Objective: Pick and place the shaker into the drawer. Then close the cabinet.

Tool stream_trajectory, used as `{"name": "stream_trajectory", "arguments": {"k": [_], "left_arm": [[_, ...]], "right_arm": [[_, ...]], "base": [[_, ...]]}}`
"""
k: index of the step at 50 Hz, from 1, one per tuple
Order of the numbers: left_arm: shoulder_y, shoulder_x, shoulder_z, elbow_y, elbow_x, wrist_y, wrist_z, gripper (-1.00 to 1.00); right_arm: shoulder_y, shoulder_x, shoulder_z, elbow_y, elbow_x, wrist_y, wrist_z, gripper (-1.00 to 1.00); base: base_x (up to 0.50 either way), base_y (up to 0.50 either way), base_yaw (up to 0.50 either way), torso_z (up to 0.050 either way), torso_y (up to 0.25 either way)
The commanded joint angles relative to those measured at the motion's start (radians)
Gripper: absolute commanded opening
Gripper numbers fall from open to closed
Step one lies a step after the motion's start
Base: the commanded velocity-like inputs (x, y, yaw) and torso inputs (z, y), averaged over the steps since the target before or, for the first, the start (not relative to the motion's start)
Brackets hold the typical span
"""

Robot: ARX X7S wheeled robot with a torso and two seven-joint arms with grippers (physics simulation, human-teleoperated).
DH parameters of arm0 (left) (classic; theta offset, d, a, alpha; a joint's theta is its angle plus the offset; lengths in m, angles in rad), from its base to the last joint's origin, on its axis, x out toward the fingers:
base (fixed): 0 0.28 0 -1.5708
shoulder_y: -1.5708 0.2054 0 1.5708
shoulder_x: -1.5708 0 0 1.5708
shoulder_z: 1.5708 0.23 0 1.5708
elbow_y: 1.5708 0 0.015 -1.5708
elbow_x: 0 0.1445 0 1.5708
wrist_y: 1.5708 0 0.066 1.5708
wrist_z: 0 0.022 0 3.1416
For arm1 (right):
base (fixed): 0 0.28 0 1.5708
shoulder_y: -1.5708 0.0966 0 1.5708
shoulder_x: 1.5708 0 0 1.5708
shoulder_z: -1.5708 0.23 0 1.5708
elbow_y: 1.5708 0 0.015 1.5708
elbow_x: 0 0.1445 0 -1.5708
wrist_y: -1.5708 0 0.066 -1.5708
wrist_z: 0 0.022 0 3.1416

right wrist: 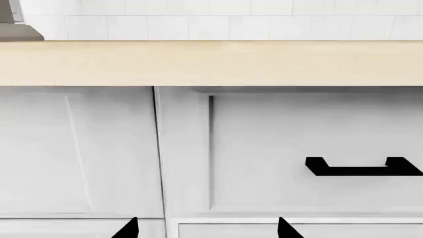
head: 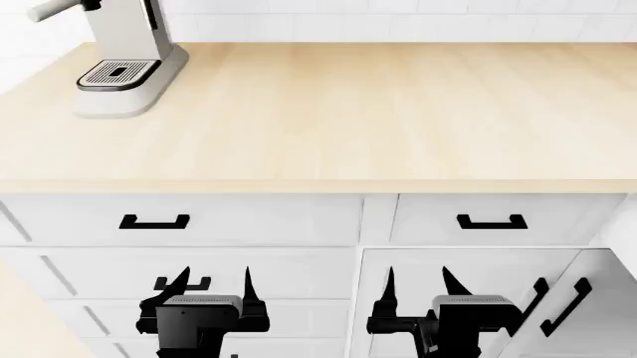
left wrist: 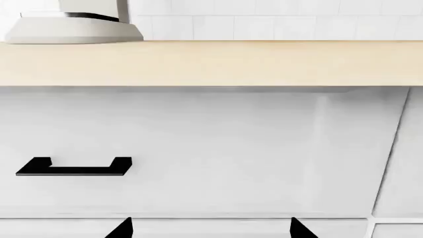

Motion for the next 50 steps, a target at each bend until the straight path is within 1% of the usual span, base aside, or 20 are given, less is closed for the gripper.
{"name": "stream_trajectory", "arguments": {"k": [1, 9, 17, 19, 20, 22, 24, 26, 27, 29, 31, 33, 34, 36, 37, 38, 39, 44, 47, 50], "left_arm": [[0.002, -0.018, 0.02, -0.029, -0.02, 0.012, -0.007, 1.0], [0.005, -0.044, 0.032, -0.056, -0.076, 0.02, -0.016, 1.0], [0.005, -0.054, 0.063, -0.045, -0.039, 0.039, -0.063, 1.0], [-0.023, -0.048, 0.047, 0.07, -0.126, -0.107, -0.051, 1.0], [-0.068, -0.051, 0.047, 0.165, -0.182, -0.242, -0.044, 1.0], [-0.217, -0.05, 0.036, 0.32, -0.288, -0.451, -0.052, 1.0], [-0.503, -0.037, 0.005, 0.434, -0.398, -0.676, -0.103, 1.0], [-0.803, -0.016, -0.026, 0.389, -0.462, -0.824, -0.168, 1.0], [-0.953, -0.009, -0.034, 0.31, -0.478, -0.858, -0.202, 1.0], [-1.253, -0.007, -0.023, 0.095, -0.473, -0.837, -0.245, 1.0], [-1.553, -0.006, 0.001, -0.199, -0.448, -0.727, -0.245, 1.0], [-1.853, -0.005, 0.056, -0.499, -0.406, -0.564, -0.19, 1.0], [-2.003, -0.002, 0.103, -0.649, -0.403, -0.444, -0.155, 1.0], [-2.231, 0.0, 0.301, -0.949, -0.567, -0.226, -0.122, 1.0], [-2.251, 0.0, 0.321, -1.099, -0.586, -0.236, -0.15, 1.0], [-2.259, -0.001, 0.31, -1.249, -0.557, -0.265, -0.156, 1.0], [-2.265, -0.001, 0.302, -1.309, -0.512, -0.297, -0.151, 1.0], [-2.297, 0.0, 0.262, -1.309, -0.392, -0.386, -0.123, 1.0], [-2.302, 0.0, 0.282, -1.309, -0.403, -0.442, -0.122, 1.0], [-2.299, 0.0, 0.355, -1.309, -0.466, -0.476, -0.114, 1.0]], "right_arm": [[-0.005, 0.014, -0.006, -0.004, 0.036, 0.0, 0.02, 1.0], [-0.031, 0.046, -0.02, -0.005, 0.064, -0.008, 0.053, 1.0], [-0.034, 0.068, -0.035, -0.034, 0.067, 0.044, 0.074, 1.0], [-0.011, 0.078, -0.003, -0.161, 0.09, 0.146, 0.101, 1.0], [0.038, 0.091, 0.02, -0.272, 0.121, 0.258, 0.111, 1.0], [0.242, 0.133, 0.058, -0.465, 0.16, 0.532, 0.151, 1.0], [0.542, 0.187, 0.075, -0.57, 0.217, 0.832, 0.178, 1.0], [0.842, 0.222, 0.018, -0.449, 0.221, 1.132, 0.192, 1.0], [0.992, 0.243, -0.058, -0.318, 0.193, 1.263, 0.187, 1.0], [1.292, 0.241, -0.162, -0.023, 0.153, 1.175, 0.147, 1.0], [1.592, 0.206, -0.263, 0.277, 0.1, 0.962, 0.082, 1.0], [1.892, 0.12, -0.311, 0.577, 0.06, 0.672, 0.03, 1.0], [2.042, 0.094, -0.281, 0.727, 0.01, 0.579, 0.011, 1.0], [2.342, 0.074, -0.158, 1.027, -0.143, 0.63, -0.037, 1.0], [2.356, 0.067, -0.112, 1.177, -0.199, 0.646, -0.054, 1.0], [2.356, 0.062, -0.085, 1.179, -0.236, 0.663, -0.07, 1.0], [2.356, 0.06, -0.069, 1.181, -0.258, 0.673, -0.082, 1.0], [2.356, 0.058, -0.047, 1.16, -0.278, 0.702, -0.102, 1.0], [2.356, 0.056, -0.052, 1.167, -0.29, 0.706, -0.129, 1.0], [2.356, 0.056, -0.049, 1.168, -0.288, 0.695, -0.132, 1.0]], "base": [[0.0, 0.0, 0.0, 0.0, 0.0], [0.0, 0.5, 0.0, 0.0, 0.0], [0.0, 0.5, 0.0, 0.0, 0.0], [0.0, 0.5, 0.0, 0.0, 0.0], [0.0, 0.5, 0.0, 0.0, 0.0], [0.0, 0.05, 0.0, 0.0, 0.0], [0.0, 0.0, 0.0, 0.0, 0.0], [0.0, 0.0, 0.0, 0.0, 0.0], [0.0, 0.0, 0.0, 0.0, 0.0], [0.0, 0.0, 0.0, 0.0, 0.0], [0.0, 0.0, 0.0, 0.0, 0.0], [0.0, 0.0, 0.0, 0.0, 0.0], [0.0, 0.0, 0.0, 0.0, 0.0], [0.0, 0.0, 0.0, 0.0, 0.0], [0.0, 0.0, 0.0, 0.0, 0.0], [0.0, 0.0, 0.0, 0.0, 0.0], [0.0, 0.0, 0.0, 0.0, 0.0], [0.0, 0.0, 0.0, 0.0, 0.0], [0.0, 0.0, 0.0, 0.0, 0.0], [0.0, 0.0, 0.0, 0.0, 0.0]]}}
